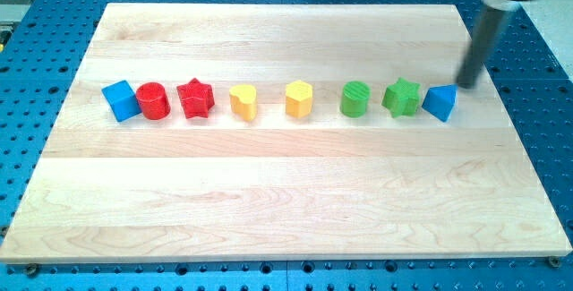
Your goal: Place the triangle top of the green star
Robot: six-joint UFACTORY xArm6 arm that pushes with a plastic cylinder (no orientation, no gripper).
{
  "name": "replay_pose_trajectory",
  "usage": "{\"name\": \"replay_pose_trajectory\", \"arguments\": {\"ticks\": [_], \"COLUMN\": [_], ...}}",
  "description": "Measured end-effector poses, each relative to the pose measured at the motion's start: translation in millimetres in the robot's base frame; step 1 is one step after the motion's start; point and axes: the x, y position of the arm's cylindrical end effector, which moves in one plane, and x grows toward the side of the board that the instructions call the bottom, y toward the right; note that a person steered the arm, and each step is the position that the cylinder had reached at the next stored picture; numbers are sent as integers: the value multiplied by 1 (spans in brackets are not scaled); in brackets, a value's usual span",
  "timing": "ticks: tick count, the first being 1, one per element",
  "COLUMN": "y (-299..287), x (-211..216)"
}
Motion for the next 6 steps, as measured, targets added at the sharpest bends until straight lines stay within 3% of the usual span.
{"name": "replay_pose_trajectory", "arguments": {"ticks": [1,2,4,5,6], "y": [-25,-71,-78,-116,-73], "x": [71,44,-35,-54,-53]}}
